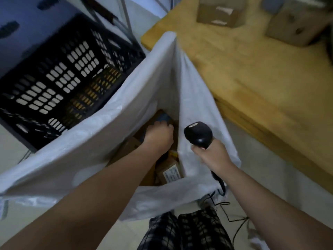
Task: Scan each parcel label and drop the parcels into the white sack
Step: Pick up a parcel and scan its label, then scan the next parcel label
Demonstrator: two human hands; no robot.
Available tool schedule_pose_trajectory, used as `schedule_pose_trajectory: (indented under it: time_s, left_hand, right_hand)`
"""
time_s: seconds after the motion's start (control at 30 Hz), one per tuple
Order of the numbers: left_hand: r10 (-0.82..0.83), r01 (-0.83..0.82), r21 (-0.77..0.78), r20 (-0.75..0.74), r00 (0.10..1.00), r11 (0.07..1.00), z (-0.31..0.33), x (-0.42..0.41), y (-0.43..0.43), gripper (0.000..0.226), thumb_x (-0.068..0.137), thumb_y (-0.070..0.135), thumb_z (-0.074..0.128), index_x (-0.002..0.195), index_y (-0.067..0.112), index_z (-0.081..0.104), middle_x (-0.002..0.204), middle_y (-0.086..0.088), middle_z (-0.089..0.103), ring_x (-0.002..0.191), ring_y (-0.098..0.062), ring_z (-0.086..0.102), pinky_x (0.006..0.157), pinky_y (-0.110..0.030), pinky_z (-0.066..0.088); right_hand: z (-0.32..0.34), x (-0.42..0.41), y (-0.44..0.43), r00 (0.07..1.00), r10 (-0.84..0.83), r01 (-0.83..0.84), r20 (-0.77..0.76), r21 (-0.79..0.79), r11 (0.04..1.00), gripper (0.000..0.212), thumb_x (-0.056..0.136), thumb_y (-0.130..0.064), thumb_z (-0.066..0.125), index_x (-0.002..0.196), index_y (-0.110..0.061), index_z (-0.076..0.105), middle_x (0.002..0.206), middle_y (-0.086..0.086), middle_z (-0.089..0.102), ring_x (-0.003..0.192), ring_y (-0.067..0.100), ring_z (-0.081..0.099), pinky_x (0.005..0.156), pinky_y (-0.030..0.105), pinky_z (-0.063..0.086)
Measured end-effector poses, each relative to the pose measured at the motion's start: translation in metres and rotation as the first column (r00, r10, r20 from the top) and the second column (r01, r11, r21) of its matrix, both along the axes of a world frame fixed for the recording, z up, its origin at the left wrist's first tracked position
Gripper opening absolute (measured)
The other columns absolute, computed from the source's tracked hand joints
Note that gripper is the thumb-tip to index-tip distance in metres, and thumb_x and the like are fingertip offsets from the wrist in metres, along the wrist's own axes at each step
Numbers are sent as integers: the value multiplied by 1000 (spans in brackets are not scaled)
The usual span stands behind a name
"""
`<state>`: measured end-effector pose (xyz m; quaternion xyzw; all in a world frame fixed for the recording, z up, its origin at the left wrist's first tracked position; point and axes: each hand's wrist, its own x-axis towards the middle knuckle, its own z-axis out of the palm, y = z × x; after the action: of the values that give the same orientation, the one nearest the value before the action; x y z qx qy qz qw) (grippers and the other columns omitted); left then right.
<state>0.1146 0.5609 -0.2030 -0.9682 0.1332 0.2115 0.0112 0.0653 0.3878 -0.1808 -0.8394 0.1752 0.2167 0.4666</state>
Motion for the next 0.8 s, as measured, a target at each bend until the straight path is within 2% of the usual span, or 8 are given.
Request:
schedule_pose_trajectory:
  time_s: [0.07,0.17,0.3,0.47,0.53,0.63,0.7,0.8]
  left_hand:
    - [-39,41,-56,38,999,998,32,15,-25,30,100,27,40,124,11,48,122,-12,52,112,-31,49,82,-40,43]
    - [-137,148,-68,147,980,987,78,34,-65,32,101,29,39,126,11,46,121,-10,52,111,-29,50,78,-37,39]
    - [-215,245,-84,270,939,966,125,55,-116,26,99,23,42,120,10,49,116,-9,54,108,-28,51,71,-34,36]
    - [-286,333,-103,320,903,937,163,70,-187,29,99,25,42,123,10,49,118,-10,54,111,-29,50,76,-36,39]
    - [-313,366,-113,329,891,924,172,74,-218,31,100,28,41,124,11,49,119,-10,54,111,-29,50,79,-37,42]
    - [-344,404,-121,342,874,907,182,81,-271,32,100,30,42,125,11,49,120,-8,54,111,-28,50,75,-35,41]
    - [-338,407,-161,335,880,899,188,85,-308,36,100,34,43,128,12,49,120,-8,55,112,-28,50,75,-35,42]
    - [-282,363,-249,307,909,898,196,93,-358,43,99,40,44,131,12,49,122,-9,55,114,-29,51,85,-40,48]
  right_hand:
    - [27,0,-28,996,-79,80,34,-42,996,24,84,-19,71,67,-15,55,58,7,56,60,29,58,60,34,45]
    - [67,7,-71,971,-211,218,110,-61,974,30,85,-18,70,60,-11,55,58,15,55,58,30,55,58,32,38]
    - [107,15,-124,904,-369,381,216,-12,925,32,84,-18,69,57,-10,54,60,15,55,59,29,56,62,35,41]
    - [130,9,-191,816,-522,521,250,77,850,25,85,-16,70,67,-2,59,61,16,55,55,27,56,62,38,47]
    - [141,13,-222,784,-562,558,263,97,824,24,85,-15,70,67,-3,60,60,15,56,53,25,56,63,39,49]
    - [162,23,-271,738,-599,595,312,117,795,26,86,-15,70,64,-4,62,58,12,58,53,23,57,64,39,52]
    - [176,28,-302,708,-625,613,328,154,775,27,87,-16,69,64,-3,62,58,12,58,53,22,57,59,35,51]
    - [191,32,-346,677,-659,639,328,183,747,28,87,-18,68,65,-2,60,57,13,57,52,22,56,57,32,50]
